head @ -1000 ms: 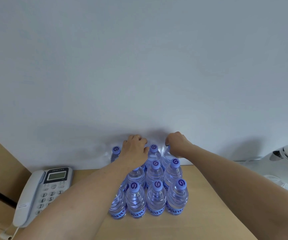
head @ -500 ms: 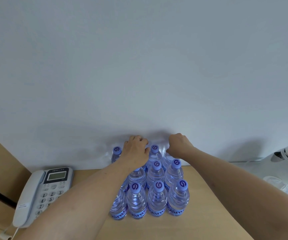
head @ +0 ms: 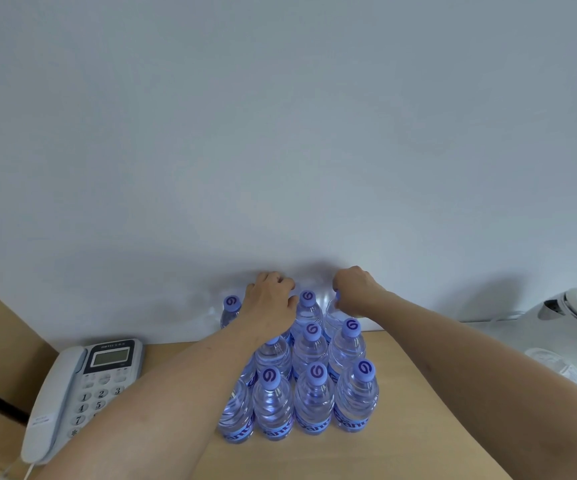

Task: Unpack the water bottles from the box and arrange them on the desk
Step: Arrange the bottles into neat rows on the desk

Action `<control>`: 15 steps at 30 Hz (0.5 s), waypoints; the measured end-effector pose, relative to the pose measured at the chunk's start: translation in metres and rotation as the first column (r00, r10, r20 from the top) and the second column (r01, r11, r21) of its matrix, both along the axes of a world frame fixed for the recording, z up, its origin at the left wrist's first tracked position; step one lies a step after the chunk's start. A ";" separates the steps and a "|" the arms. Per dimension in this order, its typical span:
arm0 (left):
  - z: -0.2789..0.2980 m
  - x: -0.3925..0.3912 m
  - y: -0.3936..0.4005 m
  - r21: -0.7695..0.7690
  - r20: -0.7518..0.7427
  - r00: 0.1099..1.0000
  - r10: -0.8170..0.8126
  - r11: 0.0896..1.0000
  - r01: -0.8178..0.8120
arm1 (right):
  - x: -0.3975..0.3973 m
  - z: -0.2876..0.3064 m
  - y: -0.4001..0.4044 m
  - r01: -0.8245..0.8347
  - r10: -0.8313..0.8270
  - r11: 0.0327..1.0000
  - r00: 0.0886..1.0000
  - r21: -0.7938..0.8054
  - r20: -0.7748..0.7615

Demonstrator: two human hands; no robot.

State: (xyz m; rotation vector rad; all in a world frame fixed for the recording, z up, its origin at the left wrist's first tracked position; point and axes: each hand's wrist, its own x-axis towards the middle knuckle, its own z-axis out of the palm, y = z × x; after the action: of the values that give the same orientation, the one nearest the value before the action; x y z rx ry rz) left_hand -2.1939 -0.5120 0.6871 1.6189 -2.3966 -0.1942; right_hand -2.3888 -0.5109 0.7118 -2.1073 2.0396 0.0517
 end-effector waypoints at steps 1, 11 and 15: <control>0.000 0.000 0.000 0.001 0.000 1.000 -0.001 1.000 0.001 | 0.001 0.001 0.001 0.000 0.000 1.000 1.000 -0.007 -0.005; 0.007 0.026 0.003 -0.029 -0.014 0.999 0.043 0.999 -0.044 | 0.048 0.003 -0.007 -0.031 0.040 0.993 0.997 -0.116 0.073; 0.009 0.041 0.003 -0.031 -0.019 0.999 0.048 0.998 -0.048 | 0.061 0.002 -0.007 -0.026 0.028 0.998 0.999 -0.064 0.033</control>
State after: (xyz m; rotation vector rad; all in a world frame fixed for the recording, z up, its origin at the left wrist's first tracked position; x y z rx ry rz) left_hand -2.1525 -0.5093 0.6958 1.6516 -2.3330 -0.1609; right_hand -2.3282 -0.5178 0.7133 -2.1579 2.0194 -0.0446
